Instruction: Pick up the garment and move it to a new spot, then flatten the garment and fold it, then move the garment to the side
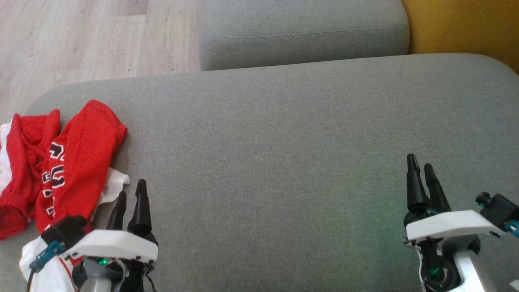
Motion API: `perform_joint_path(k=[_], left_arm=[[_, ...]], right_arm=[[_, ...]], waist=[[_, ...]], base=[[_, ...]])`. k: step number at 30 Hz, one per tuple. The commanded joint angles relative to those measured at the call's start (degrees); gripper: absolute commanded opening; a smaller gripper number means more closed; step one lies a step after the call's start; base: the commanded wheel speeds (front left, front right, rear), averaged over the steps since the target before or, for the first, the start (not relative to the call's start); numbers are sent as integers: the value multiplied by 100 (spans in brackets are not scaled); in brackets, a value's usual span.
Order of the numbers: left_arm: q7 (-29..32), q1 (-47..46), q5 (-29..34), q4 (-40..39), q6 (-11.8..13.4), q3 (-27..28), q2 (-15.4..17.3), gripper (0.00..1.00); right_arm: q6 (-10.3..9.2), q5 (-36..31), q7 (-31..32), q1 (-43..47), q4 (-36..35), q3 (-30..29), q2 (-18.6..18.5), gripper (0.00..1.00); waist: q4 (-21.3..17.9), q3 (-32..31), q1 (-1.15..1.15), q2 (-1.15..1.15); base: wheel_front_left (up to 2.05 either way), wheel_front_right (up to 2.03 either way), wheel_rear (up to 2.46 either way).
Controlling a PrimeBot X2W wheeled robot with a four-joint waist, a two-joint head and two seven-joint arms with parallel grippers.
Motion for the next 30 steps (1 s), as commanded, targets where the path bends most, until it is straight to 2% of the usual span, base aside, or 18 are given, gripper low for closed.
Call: perform_joint_path(k=[1, 9, 30], left_arm=[[-75, -387, 173, -204, 26, 53, 97, 100], [-210, -431, 786, -202, 120, -8, 116, 100], [-561, -455, 2279, -249, 308, -139, 153, 100]], right_arm=[[-3, -175, -81, -310, -204, 80, 19, 100], [-3, -788, -217, -353, -244, 394, 8, 100], [-4, -2203, -575, -503, -131, 708, -19, 100]], waist=[[1, -2, 0, 0], [-3, -25, 0, 0], [-24, -84, 0, 0]], base=[[0, 0, 0], [0, 0, 0], [0, 0, 0]])
